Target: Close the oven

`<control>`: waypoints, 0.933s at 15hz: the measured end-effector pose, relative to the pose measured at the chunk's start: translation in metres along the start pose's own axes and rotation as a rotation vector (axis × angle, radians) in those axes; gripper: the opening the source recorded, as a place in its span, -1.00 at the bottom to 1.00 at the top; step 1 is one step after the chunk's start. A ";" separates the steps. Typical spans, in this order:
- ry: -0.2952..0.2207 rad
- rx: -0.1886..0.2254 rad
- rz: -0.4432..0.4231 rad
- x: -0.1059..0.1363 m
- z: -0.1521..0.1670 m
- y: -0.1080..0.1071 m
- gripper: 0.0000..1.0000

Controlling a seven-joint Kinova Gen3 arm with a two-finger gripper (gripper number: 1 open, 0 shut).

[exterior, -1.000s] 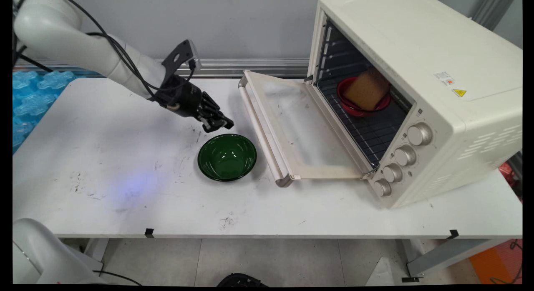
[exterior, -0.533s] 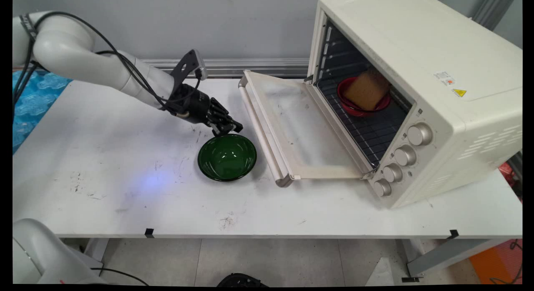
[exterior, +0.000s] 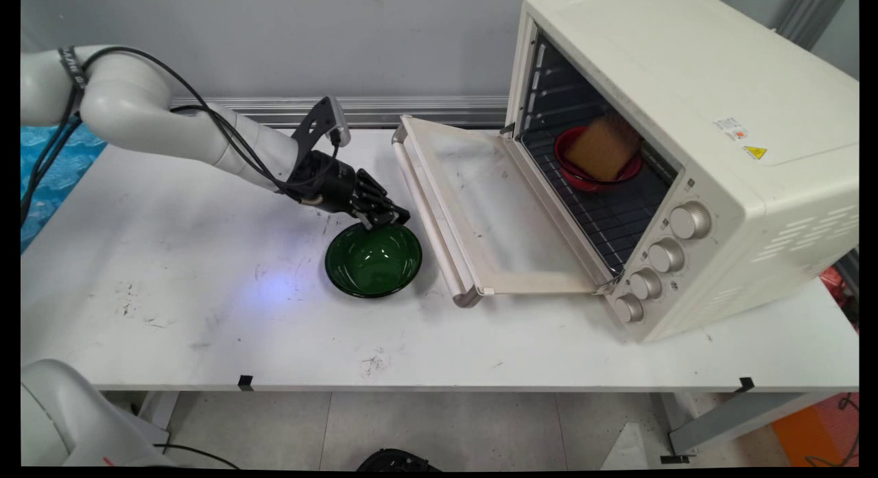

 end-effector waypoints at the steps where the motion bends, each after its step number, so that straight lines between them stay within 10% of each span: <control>1: 0.006 0.000 0.006 -0.001 0.002 0.000 -1.00; 14: 0.071 0.000 0.071 0.004 0.020 0.002 -1.00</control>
